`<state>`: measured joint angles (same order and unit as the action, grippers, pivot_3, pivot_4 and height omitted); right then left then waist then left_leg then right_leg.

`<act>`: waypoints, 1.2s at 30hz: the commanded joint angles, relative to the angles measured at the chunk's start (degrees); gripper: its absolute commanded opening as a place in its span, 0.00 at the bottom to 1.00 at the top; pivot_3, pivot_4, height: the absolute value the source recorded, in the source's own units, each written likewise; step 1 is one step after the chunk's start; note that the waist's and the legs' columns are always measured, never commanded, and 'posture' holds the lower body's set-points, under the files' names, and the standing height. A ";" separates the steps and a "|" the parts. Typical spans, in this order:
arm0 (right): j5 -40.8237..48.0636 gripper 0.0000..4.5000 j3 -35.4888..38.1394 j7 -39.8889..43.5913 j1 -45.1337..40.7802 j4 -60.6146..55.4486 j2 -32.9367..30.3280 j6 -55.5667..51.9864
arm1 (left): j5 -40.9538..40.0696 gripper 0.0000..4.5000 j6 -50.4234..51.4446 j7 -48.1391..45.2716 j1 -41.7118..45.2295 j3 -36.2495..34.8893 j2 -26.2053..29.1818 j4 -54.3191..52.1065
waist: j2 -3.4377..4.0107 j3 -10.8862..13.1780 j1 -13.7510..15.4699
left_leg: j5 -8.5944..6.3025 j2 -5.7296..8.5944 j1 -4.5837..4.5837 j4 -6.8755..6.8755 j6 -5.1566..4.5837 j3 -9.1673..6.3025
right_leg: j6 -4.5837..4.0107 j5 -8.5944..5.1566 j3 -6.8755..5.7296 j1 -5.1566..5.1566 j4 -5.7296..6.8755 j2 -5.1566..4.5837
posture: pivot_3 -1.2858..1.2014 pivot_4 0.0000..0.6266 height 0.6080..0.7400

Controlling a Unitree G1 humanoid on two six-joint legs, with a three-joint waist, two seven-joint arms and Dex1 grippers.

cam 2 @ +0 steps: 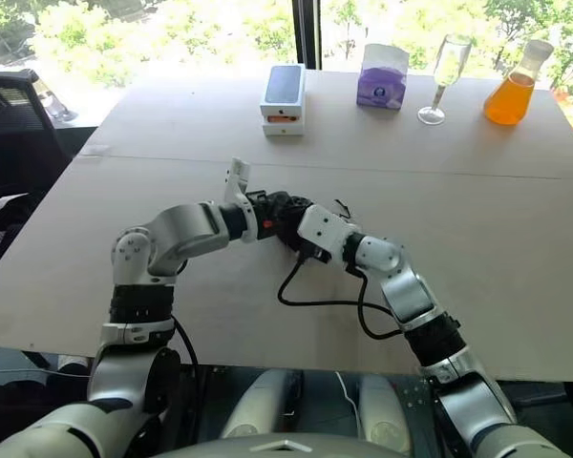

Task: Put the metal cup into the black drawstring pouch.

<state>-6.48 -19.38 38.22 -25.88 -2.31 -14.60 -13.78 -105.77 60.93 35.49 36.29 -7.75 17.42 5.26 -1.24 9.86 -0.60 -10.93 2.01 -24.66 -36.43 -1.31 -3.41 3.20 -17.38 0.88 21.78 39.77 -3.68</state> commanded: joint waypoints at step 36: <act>-3.13 0.31 -0.68 -8.85 -10.68 15.21 2.53 1.65 | 40.98 0.00 9.63 -51.74 1.82 0.77 18.17 -7.28 | 0.04 0.07 -0.38 | 0.00 -0.03 -0.02 0.22 0.00 0.01 | -0.02 -0.01 0.01 0.09 -0.10 -0.03 | 0.52 0.24 1.00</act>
<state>-8.79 -20.98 30.28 -35.27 12.92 -11.74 -14.63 -64.86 70.16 -15.33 38.06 -4.62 35.63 0.49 -1.20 9.94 -0.98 -10.93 1.99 -24.68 -36.22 -1.31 -3.40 3.18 -17.39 0.90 21.87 39.68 -3.72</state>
